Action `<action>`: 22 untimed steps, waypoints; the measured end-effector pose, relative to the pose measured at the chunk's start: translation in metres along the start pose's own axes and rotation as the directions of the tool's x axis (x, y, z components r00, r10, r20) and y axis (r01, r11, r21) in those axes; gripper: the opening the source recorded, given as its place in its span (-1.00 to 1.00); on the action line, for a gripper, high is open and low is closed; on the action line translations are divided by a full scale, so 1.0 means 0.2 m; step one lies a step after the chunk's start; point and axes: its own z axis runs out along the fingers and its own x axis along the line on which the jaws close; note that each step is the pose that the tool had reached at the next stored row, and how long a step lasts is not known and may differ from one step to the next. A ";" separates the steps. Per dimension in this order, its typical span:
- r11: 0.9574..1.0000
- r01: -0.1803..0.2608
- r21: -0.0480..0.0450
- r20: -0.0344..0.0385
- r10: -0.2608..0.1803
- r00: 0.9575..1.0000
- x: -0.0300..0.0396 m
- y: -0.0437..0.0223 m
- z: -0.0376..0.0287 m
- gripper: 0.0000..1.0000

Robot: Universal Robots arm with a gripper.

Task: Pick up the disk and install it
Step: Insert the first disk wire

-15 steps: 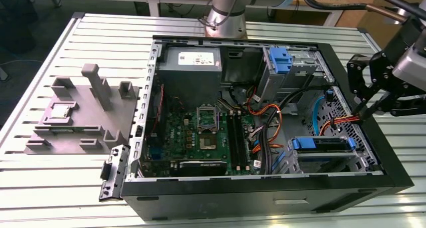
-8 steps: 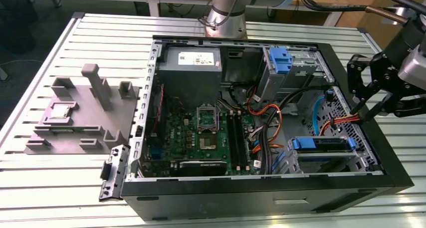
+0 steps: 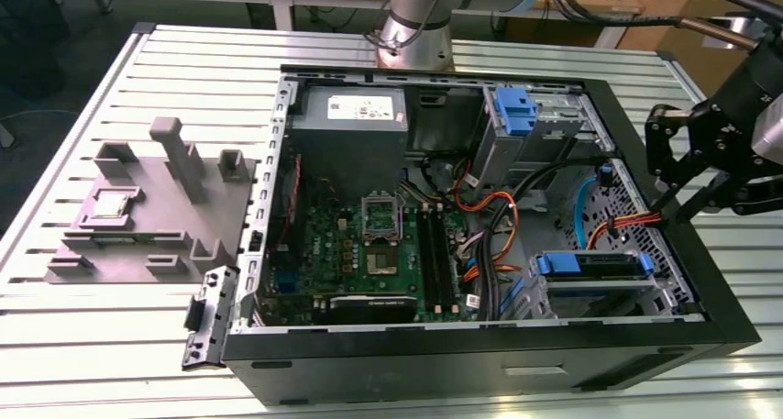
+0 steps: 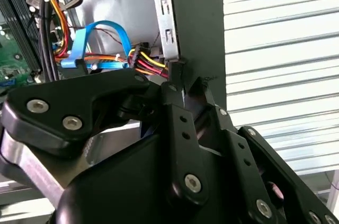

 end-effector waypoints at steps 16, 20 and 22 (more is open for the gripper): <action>0.989 0.149 0.007 0.004 -0.149 0.989 -0.009 0.013 0.027 -0.38; 0.985 0.173 0.008 0.005 -0.173 0.985 -0.008 0.011 0.030 -0.41; 0.985 0.174 0.007 0.005 -0.174 0.985 -0.008 0.011 0.030 -0.55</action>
